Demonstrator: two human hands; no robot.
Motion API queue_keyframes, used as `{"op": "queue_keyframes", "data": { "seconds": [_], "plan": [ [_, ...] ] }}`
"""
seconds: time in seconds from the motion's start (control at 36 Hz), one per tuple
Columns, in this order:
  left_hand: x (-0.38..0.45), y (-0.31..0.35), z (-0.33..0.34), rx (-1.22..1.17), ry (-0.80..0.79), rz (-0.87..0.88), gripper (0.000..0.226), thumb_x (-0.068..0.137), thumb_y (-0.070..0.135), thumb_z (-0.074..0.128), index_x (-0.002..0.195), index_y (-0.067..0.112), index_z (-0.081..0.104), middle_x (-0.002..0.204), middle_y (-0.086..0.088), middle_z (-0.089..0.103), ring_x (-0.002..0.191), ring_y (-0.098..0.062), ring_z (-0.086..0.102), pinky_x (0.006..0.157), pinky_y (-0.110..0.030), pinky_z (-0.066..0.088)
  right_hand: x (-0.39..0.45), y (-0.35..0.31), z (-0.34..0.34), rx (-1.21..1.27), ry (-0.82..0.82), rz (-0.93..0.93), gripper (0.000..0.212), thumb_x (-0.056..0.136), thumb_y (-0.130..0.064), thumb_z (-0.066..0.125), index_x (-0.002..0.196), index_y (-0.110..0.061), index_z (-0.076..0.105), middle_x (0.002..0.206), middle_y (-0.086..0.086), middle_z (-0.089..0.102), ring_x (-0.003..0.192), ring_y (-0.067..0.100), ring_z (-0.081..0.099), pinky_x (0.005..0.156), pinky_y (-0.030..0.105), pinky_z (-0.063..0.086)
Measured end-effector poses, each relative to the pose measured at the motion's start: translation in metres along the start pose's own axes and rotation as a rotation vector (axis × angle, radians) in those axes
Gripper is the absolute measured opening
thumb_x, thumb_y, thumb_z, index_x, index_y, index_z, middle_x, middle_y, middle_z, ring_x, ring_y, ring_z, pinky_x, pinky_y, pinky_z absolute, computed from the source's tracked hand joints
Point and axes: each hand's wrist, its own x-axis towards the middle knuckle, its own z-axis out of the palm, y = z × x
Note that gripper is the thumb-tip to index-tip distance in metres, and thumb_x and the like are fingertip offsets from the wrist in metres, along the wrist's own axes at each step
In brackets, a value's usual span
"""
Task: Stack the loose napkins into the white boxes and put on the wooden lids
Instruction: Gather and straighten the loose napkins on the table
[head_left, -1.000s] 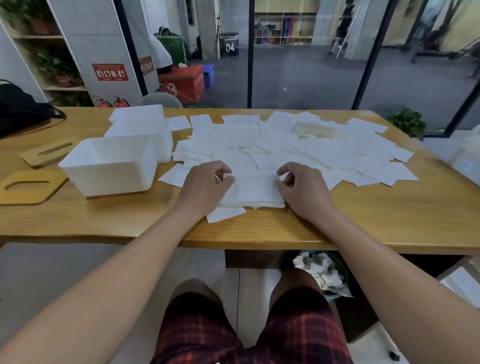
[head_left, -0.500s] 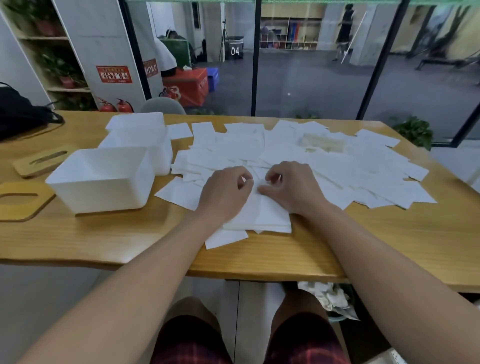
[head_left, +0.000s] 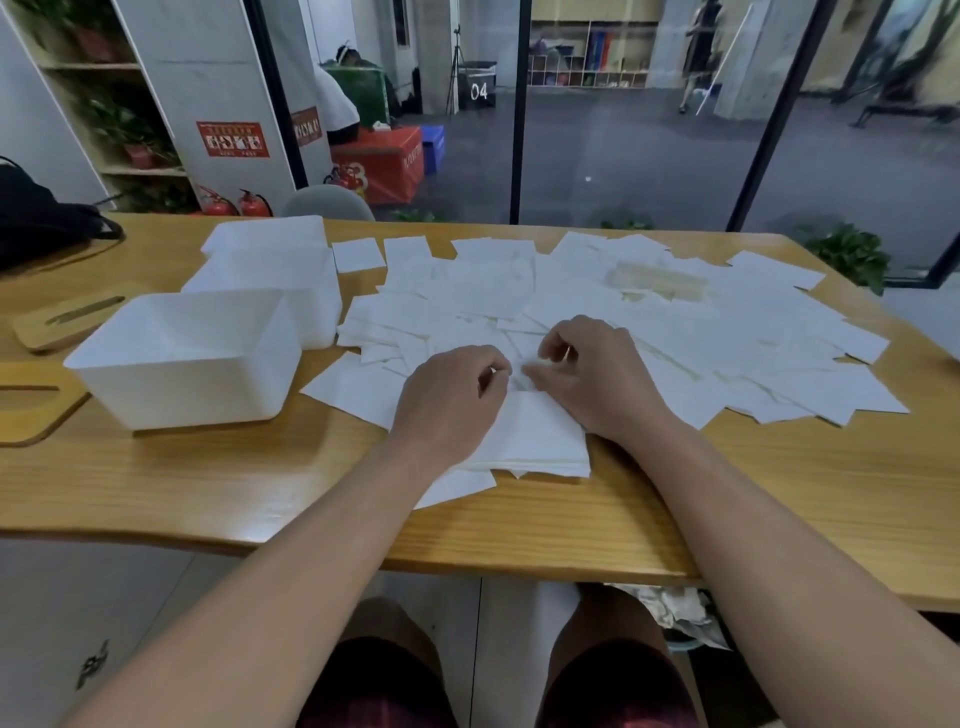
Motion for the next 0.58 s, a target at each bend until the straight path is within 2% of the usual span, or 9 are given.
{"op": "queue_keyframes", "data": {
  "seconds": [0.06,0.14,0.22,0.31,0.36,0.44,0.5,0.58],
  "plan": [
    [0.000,0.000,0.000,0.006,-0.004,0.000,0.018,0.107,0.030,0.058,0.104,0.032,0.075,0.089,0.017,0.070,0.080,-0.005,0.063,0.075,-0.038,0.057,0.000,0.001,0.001,-0.028,-0.022,-0.020,0.017,0.089,-0.042,0.080,0.083,-0.031,0.069,0.084,-0.014,0.063,0.081,0.008,0.059,0.091,0.041,0.046],
    [-0.001,0.002,0.000,0.004,-0.011,-0.001,0.018,0.107,0.029,0.057,0.104,0.032,0.075,0.090,0.017,0.070,0.081,-0.005,0.064,0.076,-0.039,0.058,0.000,0.000,0.002,-0.064,-0.044,-0.033,0.016,0.095,-0.030,0.074,0.080,-0.029,0.071,0.086,-0.012,0.063,0.083,0.012,0.057,0.093,0.047,0.045],
    [-0.001,0.002,0.000,0.005,-0.002,0.008,0.019,0.108,0.029,0.056,0.108,0.032,0.074,0.088,0.017,0.070,0.079,-0.004,0.063,0.074,-0.038,0.057,0.000,-0.002,0.002,-0.062,-0.054,-0.028,0.016,0.099,-0.027,0.070,0.083,-0.027,0.069,0.087,-0.011,0.062,0.085,0.013,0.055,0.095,0.046,0.042],
    [-0.001,0.002,-0.001,0.006,0.014,0.033,0.023,0.110,0.029,0.055,0.124,0.033,0.072,0.086,0.017,0.065,0.078,-0.001,0.059,0.071,-0.032,0.051,-0.002,-0.004,-0.001,0.011,-0.043,-0.006,0.013,0.101,-0.025,0.069,0.088,-0.027,0.068,0.092,-0.012,0.063,0.089,0.012,0.056,0.095,0.043,0.044],
    [-0.003,0.005,-0.002,-0.013,0.022,0.068,0.032,0.111,0.027,0.054,0.140,0.033,0.065,0.089,0.016,0.063,0.083,-0.003,0.057,0.074,-0.029,0.048,-0.005,-0.006,-0.007,0.117,-0.027,0.011,0.011,0.102,-0.024,0.068,0.091,-0.027,0.068,0.094,-0.012,0.065,0.092,0.011,0.060,0.089,0.037,0.049],
    [-0.004,0.009,-0.006,-0.058,0.013,0.137,0.047,0.112,0.022,0.054,0.157,0.036,0.049,0.101,0.017,0.067,0.094,-0.007,0.061,0.083,-0.031,0.053,-0.011,-0.014,-0.019,0.282,-0.033,0.016,0.010,0.104,-0.025,0.066,0.093,-0.026,0.067,0.092,-0.010,0.069,0.091,0.011,0.064,0.077,0.030,0.049],
    [-0.005,0.009,-0.008,-0.082,0.001,0.193,0.051,0.112,0.021,0.054,0.160,0.037,0.046,0.108,0.017,0.072,0.103,-0.011,0.065,0.092,-0.037,0.055,-0.014,-0.022,-0.027,0.412,-0.057,0.018,0.012,0.104,-0.020,0.065,0.092,-0.022,0.069,0.090,-0.007,0.071,0.086,0.014,0.065,0.077,0.036,0.053],
    [-0.010,0.011,-0.010,-0.169,-0.022,0.212,0.045,0.114,0.023,0.053,0.156,0.038,0.051,0.115,0.017,0.074,0.110,-0.009,0.067,0.097,-0.039,0.056,-0.018,-0.030,-0.033,0.528,-0.074,-0.002,0.013,0.106,-0.016,0.065,0.093,-0.016,0.070,0.090,-0.004,0.072,0.088,0.019,0.066,0.086,0.048,0.054]
  ]
}}
